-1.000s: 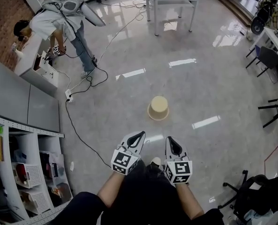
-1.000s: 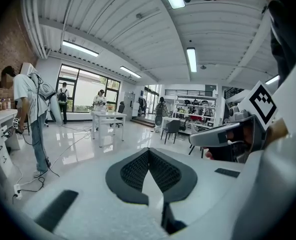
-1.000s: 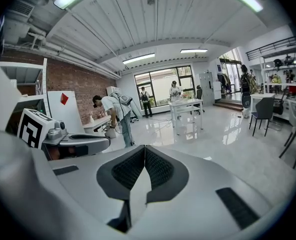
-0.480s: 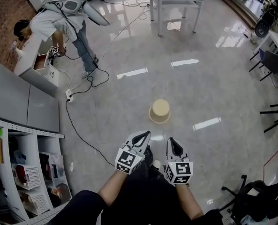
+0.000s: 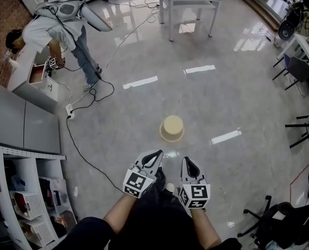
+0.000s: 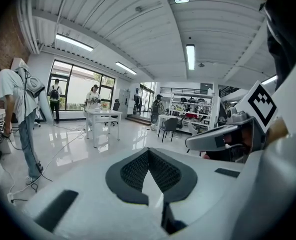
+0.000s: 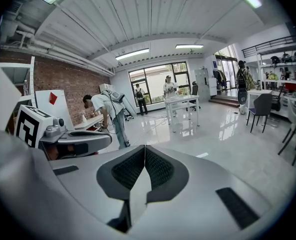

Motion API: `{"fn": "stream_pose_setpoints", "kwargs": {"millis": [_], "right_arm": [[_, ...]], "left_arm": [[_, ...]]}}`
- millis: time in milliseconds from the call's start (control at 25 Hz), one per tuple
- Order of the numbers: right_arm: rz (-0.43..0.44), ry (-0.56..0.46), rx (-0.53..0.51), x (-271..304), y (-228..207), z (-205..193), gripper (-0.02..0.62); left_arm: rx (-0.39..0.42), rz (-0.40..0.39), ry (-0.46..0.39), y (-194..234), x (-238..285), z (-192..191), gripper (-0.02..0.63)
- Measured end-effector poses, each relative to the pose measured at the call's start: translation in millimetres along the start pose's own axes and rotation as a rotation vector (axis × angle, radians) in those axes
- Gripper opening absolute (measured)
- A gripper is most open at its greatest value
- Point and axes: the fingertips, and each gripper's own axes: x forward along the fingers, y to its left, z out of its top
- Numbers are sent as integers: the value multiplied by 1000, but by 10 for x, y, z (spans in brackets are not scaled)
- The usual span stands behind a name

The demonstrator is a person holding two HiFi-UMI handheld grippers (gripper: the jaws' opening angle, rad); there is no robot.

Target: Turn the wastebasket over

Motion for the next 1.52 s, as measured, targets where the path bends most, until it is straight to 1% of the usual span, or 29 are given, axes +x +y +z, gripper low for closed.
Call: {"fn": "stream_pose_setpoints", "kwargs": {"millis": [200,280,360,520,760,920,1040,1280,1360,1520], "right_arm": [[-1,-11,1,279,-105,-103,11],[-1,-20,-6,447,-195,-196,11],[-2,-23,-16,650,-298,-342,11],[-31,-33,-2,1052,-598,-709,11],[-50,-54,-25,1720,-1098,-1442,11],[-30,-85,-44,2232,-1228,-1959,11],[-18,-101,-67,2570,-1303,-2369,11],[-22,-170,-80,3116,-1564,-3072,11],[-21,-173,-100,3287,-1654,-3279,11],[-33,-197,-101,3521,-1839,-3597,11]], "left_arm": [[29,-5,1,228,192,-151,8],[41,-17,1,291,355,-280,8],[47,-34,7,345,555,-489,8],[53,-43,19,527,910,-1019,8],[69,-7,-26,958,1466,-1801,8],[99,0,-50,1255,1759,-2369,8],[106,2,-64,1423,1956,-2858,8],[121,4,-80,1792,2414,-3817,8],[129,8,-87,1879,2577,-4045,8],[157,8,-110,1987,2829,-4379,8]]}}
